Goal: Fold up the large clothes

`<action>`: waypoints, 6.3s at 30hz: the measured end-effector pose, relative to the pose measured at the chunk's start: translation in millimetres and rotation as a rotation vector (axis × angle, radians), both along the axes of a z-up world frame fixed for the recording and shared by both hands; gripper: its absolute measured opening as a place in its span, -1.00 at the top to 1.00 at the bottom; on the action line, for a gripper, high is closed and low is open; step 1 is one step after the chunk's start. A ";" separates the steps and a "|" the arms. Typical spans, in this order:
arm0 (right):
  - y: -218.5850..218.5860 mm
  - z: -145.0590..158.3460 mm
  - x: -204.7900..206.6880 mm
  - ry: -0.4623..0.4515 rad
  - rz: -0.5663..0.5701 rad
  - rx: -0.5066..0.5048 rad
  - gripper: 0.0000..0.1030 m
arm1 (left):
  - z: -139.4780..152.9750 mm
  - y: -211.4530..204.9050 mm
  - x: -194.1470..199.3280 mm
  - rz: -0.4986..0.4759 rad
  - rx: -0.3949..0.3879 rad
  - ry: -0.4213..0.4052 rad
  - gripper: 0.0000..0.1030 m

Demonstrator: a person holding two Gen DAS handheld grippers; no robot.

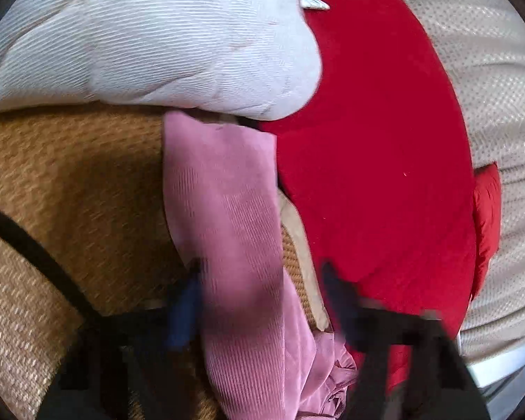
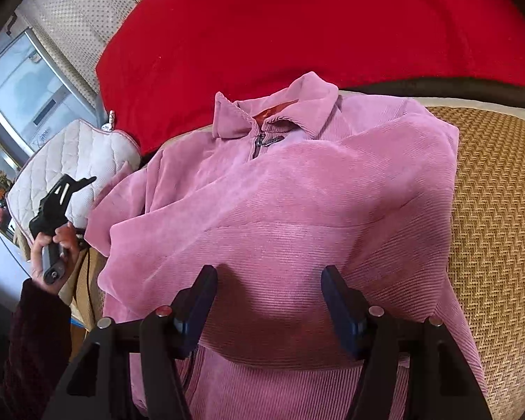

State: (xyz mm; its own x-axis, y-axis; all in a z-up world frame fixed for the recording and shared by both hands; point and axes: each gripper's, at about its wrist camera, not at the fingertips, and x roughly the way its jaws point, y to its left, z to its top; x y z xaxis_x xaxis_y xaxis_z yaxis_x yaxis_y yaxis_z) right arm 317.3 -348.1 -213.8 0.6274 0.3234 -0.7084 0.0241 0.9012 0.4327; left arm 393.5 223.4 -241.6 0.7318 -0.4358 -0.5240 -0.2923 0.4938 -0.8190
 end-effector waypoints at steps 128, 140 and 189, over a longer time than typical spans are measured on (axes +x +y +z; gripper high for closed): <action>-18.3 17.4 10.7 -0.063 -0.136 -0.145 -0.11 | 13.4 -271.4 -78.4 -0.664 1.003 -0.023 -0.53; -12.0 24.4 -13.9 -0.087 -0.112 -0.156 -0.12 | 13.2 -291.4 -107.2 -0.638 1.194 -0.098 -0.62; 12.4 14.3 -4.0 -0.060 -0.043 -0.198 -0.13 | 57.1 -244.6 -133.6 -0.418 1.166 -0.105 -0.62</action>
State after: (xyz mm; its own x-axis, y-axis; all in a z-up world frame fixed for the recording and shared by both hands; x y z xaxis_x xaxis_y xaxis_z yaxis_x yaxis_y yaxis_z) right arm 313.3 -335.7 -199.5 0.6808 0.1539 -0.7161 0.0435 0.9675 0.2492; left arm 259.9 -21.2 -184.5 0.7107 0.0405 -0.7023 0.1026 0.9817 0.1604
